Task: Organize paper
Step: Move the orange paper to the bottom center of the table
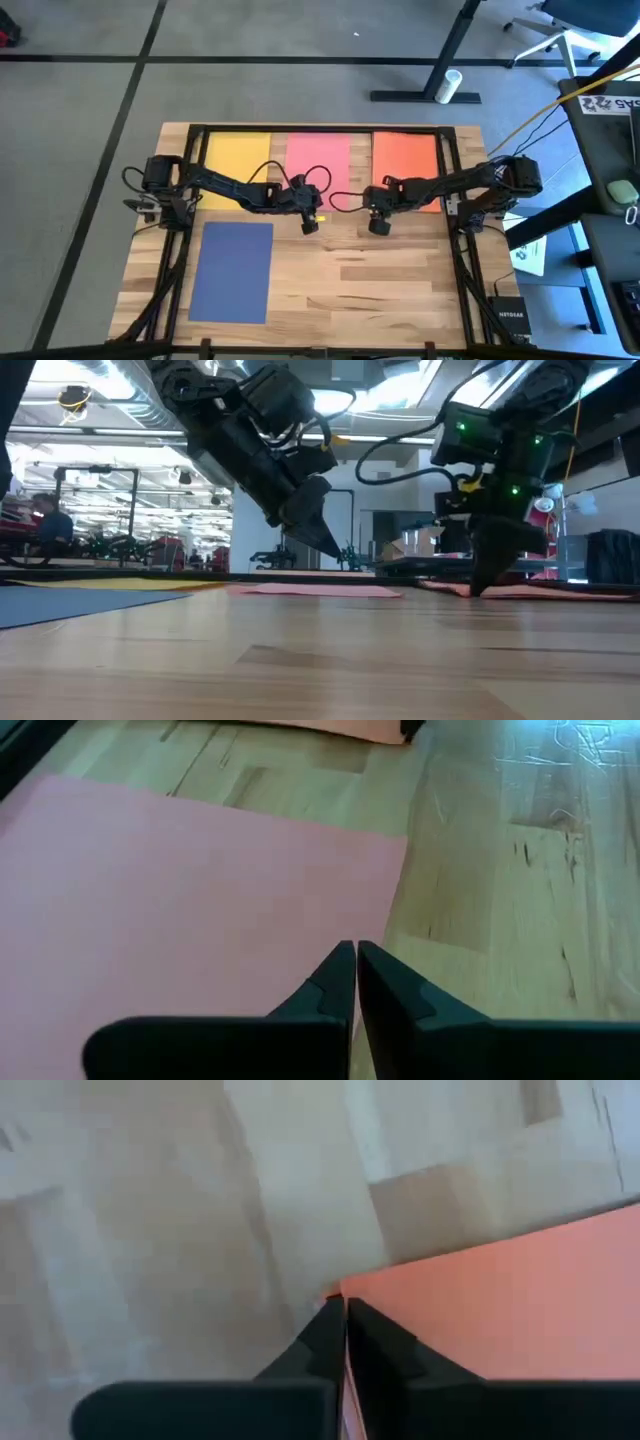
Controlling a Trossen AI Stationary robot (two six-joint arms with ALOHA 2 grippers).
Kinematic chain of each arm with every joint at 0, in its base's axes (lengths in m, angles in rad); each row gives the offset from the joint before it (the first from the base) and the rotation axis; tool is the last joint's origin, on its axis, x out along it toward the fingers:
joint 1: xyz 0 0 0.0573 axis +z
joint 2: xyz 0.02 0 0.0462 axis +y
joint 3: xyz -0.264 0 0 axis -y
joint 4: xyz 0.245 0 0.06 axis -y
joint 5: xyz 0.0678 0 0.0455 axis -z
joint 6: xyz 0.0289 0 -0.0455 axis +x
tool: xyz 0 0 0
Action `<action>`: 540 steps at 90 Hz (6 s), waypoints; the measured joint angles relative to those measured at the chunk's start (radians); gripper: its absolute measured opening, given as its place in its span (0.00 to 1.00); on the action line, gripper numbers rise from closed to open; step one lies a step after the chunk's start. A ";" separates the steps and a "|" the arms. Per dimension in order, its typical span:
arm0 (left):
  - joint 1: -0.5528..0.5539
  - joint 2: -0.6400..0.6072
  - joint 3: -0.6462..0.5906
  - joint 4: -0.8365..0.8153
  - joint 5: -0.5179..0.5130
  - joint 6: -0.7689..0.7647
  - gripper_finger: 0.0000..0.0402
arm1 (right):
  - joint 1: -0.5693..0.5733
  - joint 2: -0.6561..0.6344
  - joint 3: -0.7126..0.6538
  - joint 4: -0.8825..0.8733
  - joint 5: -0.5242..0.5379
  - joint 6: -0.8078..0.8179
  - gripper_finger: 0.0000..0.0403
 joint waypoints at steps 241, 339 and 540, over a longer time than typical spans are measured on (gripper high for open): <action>-0.068 -0.074 0.000 -0.052 0.000 0.054 0.00 | 0.394 0.070 0.253 0.023 -0.003 0.276 0.02; -0.039 -0.248 -0.023 -0.022 -0.001 0.061 0.00 | 0.275 0.070 -0.065 0.396 -0.065 0.381 0.00; -0.028 -0.372 -0.265 0.152 0.000 -0.007 0.00 | 0.552 0.086 0.111 -0.227 0.085 0.926 0.00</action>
